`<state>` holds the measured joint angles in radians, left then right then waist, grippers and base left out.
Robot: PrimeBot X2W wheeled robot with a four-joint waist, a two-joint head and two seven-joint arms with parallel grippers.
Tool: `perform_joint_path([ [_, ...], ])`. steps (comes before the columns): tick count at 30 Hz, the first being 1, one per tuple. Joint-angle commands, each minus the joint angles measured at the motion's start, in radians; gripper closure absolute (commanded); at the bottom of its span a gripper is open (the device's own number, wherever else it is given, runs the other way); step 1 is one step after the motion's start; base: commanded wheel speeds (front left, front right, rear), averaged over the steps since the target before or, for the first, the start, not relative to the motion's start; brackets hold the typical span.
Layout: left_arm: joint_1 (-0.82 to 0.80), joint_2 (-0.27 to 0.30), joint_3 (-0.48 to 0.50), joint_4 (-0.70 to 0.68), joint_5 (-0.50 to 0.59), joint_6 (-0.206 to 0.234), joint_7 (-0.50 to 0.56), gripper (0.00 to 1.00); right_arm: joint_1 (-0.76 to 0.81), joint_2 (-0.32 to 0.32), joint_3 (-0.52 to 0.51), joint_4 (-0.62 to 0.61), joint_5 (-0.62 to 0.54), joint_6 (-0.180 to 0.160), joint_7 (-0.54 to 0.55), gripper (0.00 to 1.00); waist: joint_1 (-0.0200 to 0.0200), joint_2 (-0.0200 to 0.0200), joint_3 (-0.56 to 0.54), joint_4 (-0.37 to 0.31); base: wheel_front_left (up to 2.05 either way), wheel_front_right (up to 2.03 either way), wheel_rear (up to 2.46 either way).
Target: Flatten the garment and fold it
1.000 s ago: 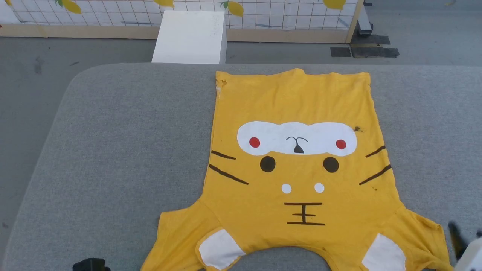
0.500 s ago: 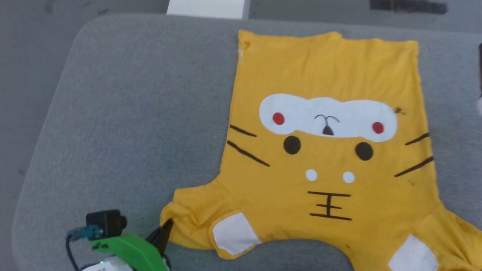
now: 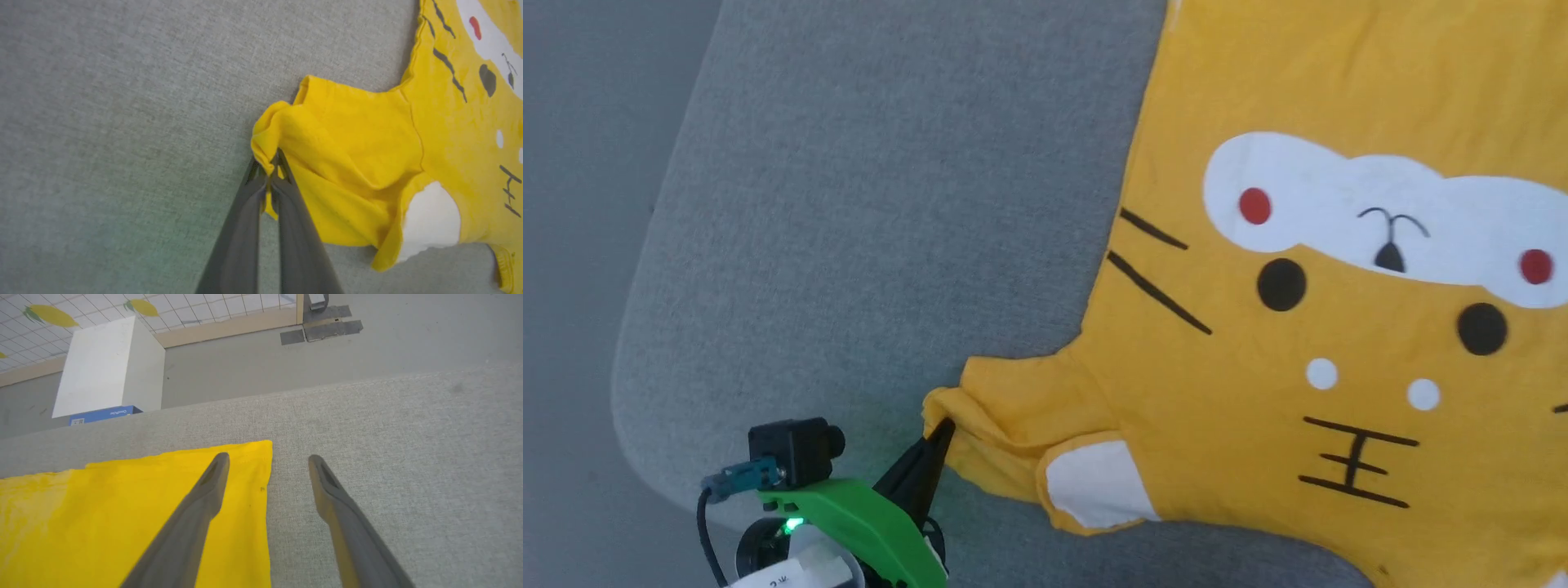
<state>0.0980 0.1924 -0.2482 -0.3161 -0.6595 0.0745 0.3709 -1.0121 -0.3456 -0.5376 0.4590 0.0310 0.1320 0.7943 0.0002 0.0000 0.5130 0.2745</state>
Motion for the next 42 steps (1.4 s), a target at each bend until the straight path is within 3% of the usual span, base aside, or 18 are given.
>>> perform_joint_path([
  [1,-0.017,-0.005,-0.001,0.0,0.009,-0.002,-0.01,1.0,-0.025,0.002,-0.014,-0.016,-0.028,-0.001,0.047,0.0,-0.0002,0.0,0.126,0.112,0.0,0.0,0.0],
  [9,-0.018,-0.024,-0.012,0.015,0.004,-0.01,-0.039,1.0,-0.066,-0.01,-0.053,-0.094,-0.114,-0.001,0.257,0.0,-0.0002,0.0,0.188,0.13,0.0,0.0,0.0],
  [10,-0.019,-0.024,-0.013,0.018,0.004,-0.01,-0.042,1.0,-0.067,-0.015,-0.053,-0.095,-0.118,-0.001,0.273,0.23,-0.0002,0.0,0.19,0.13,0.0,0.0,0.0],
  [11,-0.02,-0.025,-0.013,0.021,0.005,-0.01,-0.044,1.0,-0.069,-0.019,-0.053,-0.096,-0.122,-0.001,0.289,0.54,-0.0002,0.0,0.193,0.129,0.0,0.0,0.0],
  [12,-0.021,-0.026,-0.014,0.023,0.005,-0.01,-0.046,1.0,-0.069,-0.023,-0.051,-0.099,-0.123,-0.001,0.298,0.64,-0.0002,0.0,0.194,0.127,0.0,0.0,0.0],
  [13,-0.024,-0.027,-0.015,0.026,0.005,-0.01,-0.047,1.0,-0.067,-0.028,-0.047,-0.104,-0.124,-0.001,0.303,1.0,-0.0002,0.0,0.195,0.125,0.0,0.0,0.0],
  [17,-0.03,-0.03,-0.016,0.035,0.007,-0.007,-0.05,1.0,-0.048,-0.052,-0.019,-0.117,-0.104,-0.001,0.26,1.0,-0.0002,0.0,0.189,0.115,0.0,0.0,0.0],
  [22,-0.03,-0.023,-0.012,0.043,0.013,0.001,-0.051,1.0,0.034,-0.117,0.069,-0.112,-0.034,-0.001,0.083,1.0,-0.0002,0.0,0.149,0.092,0.0,0.0,0.0],
  [29,-0.004,-0.002,0.007,0.049,0.016,0.02,-0.043,1.0,0.286,-0.163,0.137,-0.165,0.116,-0.001,-0.349,1.0,-0.0002,0.0,-0.001,0.029,0.0,0.0,0.0],
  [33,0.023,0.019,0.019,0.049,0.02,0.037,-0.025,1.0,0.463,-0.137,0.094,-0.18,0.149,-0.001,-0.53,1.0,-0.0002,0.0,-0.104,-0.019,0.0,0.0,0.0],
  [37,0.057,0.037,0.033,0.037,0.015,0.052,-0.008,1.0,0.621,-0.063,0.023,-0.21,0.163,-0.001,-0.56,1.0,-0.0002,0.0,-0.189,-0.076,0.0,0.0,0.0],
  [42,0.088,0.05,0.038,0.022,0.01,0.065,0.012,1.0,0.824,0.047,-0.072,-0.284,0.192,-0.001,-0.438,1.0,-0.0002,0.0,-0.262,-0.129,0.0,0.0,0.0],
])
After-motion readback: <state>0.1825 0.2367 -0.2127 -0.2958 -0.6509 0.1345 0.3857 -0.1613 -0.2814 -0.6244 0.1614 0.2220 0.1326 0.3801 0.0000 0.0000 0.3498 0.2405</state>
